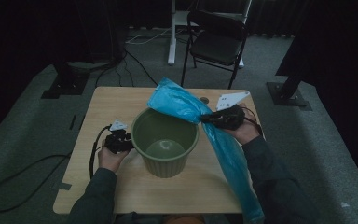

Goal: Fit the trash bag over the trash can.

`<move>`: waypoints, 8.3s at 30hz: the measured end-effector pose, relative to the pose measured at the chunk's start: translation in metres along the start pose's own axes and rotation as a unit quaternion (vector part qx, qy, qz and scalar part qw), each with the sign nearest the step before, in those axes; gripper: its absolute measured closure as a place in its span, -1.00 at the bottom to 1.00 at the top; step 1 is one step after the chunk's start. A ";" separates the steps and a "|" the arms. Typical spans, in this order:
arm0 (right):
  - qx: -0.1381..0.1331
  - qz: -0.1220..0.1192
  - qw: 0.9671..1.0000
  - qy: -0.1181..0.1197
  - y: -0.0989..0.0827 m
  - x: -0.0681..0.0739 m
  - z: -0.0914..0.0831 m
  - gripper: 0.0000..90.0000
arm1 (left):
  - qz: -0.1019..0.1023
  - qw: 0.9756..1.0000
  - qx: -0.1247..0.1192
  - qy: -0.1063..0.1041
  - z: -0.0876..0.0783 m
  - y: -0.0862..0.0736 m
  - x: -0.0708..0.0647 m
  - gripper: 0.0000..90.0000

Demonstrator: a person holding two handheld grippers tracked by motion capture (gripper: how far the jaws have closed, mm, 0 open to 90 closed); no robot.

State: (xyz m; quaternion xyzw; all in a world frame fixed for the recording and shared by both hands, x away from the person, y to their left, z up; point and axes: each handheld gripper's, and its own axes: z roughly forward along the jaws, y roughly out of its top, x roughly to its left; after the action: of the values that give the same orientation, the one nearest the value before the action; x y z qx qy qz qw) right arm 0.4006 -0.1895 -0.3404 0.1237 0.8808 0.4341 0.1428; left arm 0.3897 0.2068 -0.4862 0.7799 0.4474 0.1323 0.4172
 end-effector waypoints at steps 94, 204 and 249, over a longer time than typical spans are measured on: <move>-0.007 -0.069 0.988 0.137 0.030 0.027 0.016 0.97 | 0.118 0.989 -0.068 -0.060 -0.063 0.081 -0.059 0.38; 0.010 0.008 0.996 0.090 -0.001 0.033 -0.008 1.00 | 0.155 0.978 -0.091 -0.107 -0.079 0.081 -0.088 0.16; -0.009 -0.013 0.994 0.105 0.057 0.030 0.031 0.87 | 0.216 0.969 -0.054 -0.105 -0.065 0.100 -0.124 0.93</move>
State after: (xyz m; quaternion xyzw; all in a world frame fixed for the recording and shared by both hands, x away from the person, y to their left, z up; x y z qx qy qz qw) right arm 0.3889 -0.1227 -0.3178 0.0646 0.8884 0.4509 0.0567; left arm 0.3411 0.1158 -0.3487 0.8438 0.2147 0.1606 0.4648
